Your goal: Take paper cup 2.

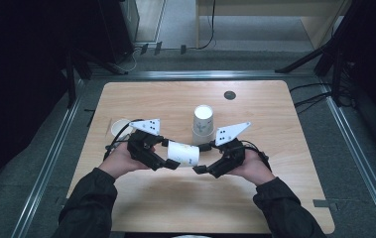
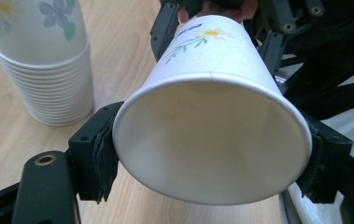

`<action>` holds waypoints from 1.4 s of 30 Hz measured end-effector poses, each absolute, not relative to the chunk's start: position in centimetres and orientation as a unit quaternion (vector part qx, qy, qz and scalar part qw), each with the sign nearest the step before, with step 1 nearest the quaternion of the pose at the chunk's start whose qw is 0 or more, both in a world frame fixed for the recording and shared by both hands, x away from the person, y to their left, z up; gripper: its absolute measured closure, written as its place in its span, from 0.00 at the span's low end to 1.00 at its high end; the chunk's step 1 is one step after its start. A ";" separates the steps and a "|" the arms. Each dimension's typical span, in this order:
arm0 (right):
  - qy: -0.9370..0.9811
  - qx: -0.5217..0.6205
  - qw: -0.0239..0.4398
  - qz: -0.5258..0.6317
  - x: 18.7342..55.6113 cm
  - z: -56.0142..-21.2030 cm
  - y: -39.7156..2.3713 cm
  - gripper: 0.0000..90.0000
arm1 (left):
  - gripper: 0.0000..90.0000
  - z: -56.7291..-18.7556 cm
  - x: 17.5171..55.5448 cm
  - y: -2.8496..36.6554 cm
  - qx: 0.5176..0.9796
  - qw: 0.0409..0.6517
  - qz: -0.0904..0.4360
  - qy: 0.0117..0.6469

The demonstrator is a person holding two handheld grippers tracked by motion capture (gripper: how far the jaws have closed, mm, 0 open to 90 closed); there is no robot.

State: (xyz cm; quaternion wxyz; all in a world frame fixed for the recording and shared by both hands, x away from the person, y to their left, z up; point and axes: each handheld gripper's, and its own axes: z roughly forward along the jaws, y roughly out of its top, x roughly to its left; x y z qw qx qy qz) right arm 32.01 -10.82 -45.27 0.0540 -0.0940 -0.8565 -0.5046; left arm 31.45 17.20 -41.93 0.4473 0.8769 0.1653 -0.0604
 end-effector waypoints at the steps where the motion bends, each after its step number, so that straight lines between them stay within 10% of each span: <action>1: -0.857 -0.096 0.055 -0.503 32.0 -45.3 -10.8 0.28 | 0.24 -41.6 31.4 17.2 0.880 0.442 -0.057 0.165; 42: -0.885 -0.085 0.072 -0.451 32.0 -48.2 -7.7 0.31 | 0.25 -42.1 31.9 12.2 0.971 0.204 -0.027 0.125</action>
